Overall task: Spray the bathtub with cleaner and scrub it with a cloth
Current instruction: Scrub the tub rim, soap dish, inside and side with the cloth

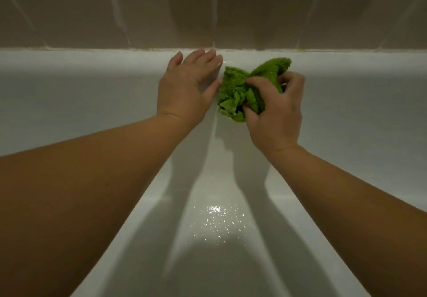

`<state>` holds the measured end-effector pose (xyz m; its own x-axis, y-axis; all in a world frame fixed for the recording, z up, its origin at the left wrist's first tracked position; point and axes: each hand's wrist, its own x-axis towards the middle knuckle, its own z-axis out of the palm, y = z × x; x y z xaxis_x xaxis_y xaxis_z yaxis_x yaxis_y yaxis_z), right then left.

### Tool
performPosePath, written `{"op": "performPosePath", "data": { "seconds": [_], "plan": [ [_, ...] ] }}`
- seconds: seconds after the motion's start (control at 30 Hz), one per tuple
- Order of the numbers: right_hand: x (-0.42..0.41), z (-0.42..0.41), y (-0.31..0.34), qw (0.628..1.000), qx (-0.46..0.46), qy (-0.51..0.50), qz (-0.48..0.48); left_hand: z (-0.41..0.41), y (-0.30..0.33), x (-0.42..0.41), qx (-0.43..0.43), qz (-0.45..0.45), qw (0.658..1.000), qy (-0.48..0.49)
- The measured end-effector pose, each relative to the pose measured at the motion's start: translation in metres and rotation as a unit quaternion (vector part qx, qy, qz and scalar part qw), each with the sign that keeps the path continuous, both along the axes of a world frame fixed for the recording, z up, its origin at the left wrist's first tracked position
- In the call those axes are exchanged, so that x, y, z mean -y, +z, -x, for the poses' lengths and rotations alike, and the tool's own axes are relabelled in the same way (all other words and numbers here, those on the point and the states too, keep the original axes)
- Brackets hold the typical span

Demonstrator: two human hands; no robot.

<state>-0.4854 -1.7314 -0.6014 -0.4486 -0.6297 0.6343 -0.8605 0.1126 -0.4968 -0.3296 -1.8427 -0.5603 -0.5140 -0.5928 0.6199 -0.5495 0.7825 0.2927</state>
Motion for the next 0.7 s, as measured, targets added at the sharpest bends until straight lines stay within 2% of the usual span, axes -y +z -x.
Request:
{"op": "performPosePath", "data": {
  "seconds": [0.1, 0.2, 0.33, 0.43, 0.53, 0.7],
  "plan": [
    [-0.002, -0.003, -0.011, 0.999, -0.032, 0.019, -0.014, 0.001, 0.000, -0.002, 0.013, 0.016, 1.000, 0.007],
    [-0.016, -0.002, -0.069, 0.995, -0.043, 0.028, -0.089, 0.005, -0.002, -0.002, 0.021, 0.020, 0.999, 0.013],
    [-0.046, 0.001, -0.160, 0.978, 0.003, 0.022, -0.205, 0.017, -0.008, -0.003, 0.016, 0.055, 0.998, 0.011],
    [-0.070, 0.002, -0.200, 0.960, 0.035, 0.011, -0.278, 0.035, -0.014, -0.006, 0.020, 0.086, 0.996, 0.003],
    [-0.071, 0.006, -0.195, 0.965, 0.051, 0.015, -0.259, 0.051, -0.018, -0.011, 0.025, 0.107, 0.994, -0.009],
    [-0.045, 0.037, -0.103, 0.996, 0.043, 0.007, -0.073, 0.062, -0.019, -0.014, 0.022, 0.124, 0.992, -0.017]
  ]
}}
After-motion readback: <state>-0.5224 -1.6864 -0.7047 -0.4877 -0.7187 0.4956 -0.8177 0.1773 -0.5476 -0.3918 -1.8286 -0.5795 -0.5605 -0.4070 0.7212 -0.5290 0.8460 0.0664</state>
